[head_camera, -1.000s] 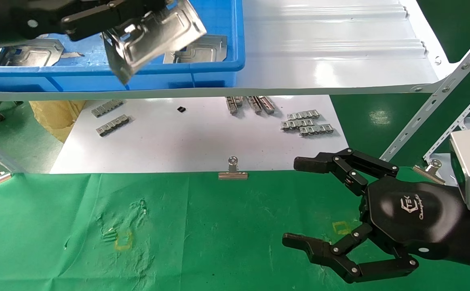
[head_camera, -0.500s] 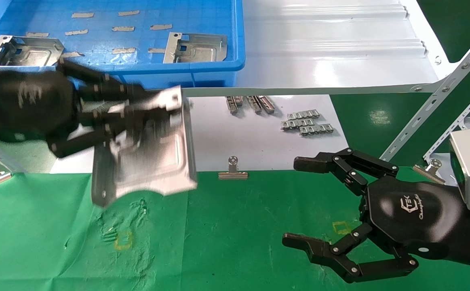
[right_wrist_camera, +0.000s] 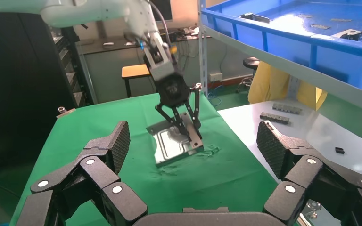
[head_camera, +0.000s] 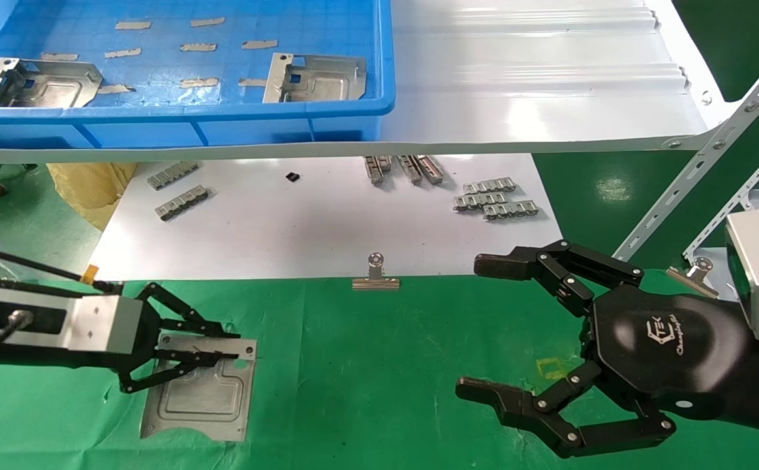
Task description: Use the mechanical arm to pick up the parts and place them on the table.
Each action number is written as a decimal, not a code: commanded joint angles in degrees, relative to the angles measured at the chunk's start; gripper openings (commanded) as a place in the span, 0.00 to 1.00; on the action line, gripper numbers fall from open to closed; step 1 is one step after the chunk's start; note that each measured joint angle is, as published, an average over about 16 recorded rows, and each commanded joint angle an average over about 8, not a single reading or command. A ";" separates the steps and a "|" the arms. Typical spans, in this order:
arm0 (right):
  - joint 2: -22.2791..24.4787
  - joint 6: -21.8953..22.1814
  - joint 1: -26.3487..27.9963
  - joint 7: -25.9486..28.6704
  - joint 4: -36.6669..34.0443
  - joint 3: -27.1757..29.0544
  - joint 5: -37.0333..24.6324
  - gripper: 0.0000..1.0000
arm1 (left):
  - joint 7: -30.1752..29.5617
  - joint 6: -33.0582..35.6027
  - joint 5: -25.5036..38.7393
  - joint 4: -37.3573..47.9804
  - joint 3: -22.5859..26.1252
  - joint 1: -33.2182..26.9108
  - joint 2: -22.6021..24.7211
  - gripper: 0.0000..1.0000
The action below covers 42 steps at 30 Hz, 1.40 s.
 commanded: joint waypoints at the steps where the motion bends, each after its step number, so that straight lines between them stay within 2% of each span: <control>1: 0.00 0.00 0.00 0.00 0.00 0.00 0.00 1.00 | 3.96 -0.78 0.76 3.08 0.73 0.56 0.69 0.04; 2: 0.00 0.00 0.00 0.00 0.00 0.00 0.00 1.00 | 5.39 -1.12 0.85 4.58 0.75 0.83 1.13 0.08; 3: 0.00 0.00 0.00 0.00 0.00 0.00 0.00 1.00 | 6.59 -1.38 0.95 5.96 0.79 1.08 1.57 0.16; 7: 0.00 0.00 0.00 0.00 0.00 0.00 0.00 1.00 | 9.94 -2.55 1.65 10.97 1.18 1.65 3.51 0.66; 9: 0.00 0.00 0.00 0.00 0.00 0.00 0.00 1.00 | 11.17 -3.19 2.12 12.95 1.44 1.76 4.43 0.88; 10: 0.00 0.00 0.00 0.00 0.00 0.00 0.00 1.00 | 11.70 -3.46 2.31 13.88 1.53 1.76 4.82 0.96; 11: 0.00 0.00 0.00 0.00 0.00 0.00 0.00 1.00 | 12.25 -3.79 2.46 14.76 1.59 1.73 5.15 1.00; 18: 0.00 0.00 0.00 0.00 0.00 0.00 0.00 1.00 | 15.26 -3.91 2.53 19.47 1.56 1.54 6.54 1.00; 22: 0.00 0.00 0.00 0.00 0.00 0.00 0.00 1.00 | 14.90 -1.18 1.61 21.50 1.14 1.16 6.89 1.00; 26: 0.00 0.00 0.00 0.00 0.00 0.00 0.00 1.00 | 11.90 1.76 -0.38 22.24 0.50 1.20 6.63 1.00; 34: 0.00 0.01 -0.01 0.00 -0.01 0.00 0.01 1.00 | 1.42 3.27 -8.16 18.46 -1.47 5.35 3.62 1.00; 42: 0.00 0.02 -0.01 0.00 -0.01 0.01 0.01 1.00 | 0.48 3.41 -9.56 17.23 -1.79 6.38 3.02 1.00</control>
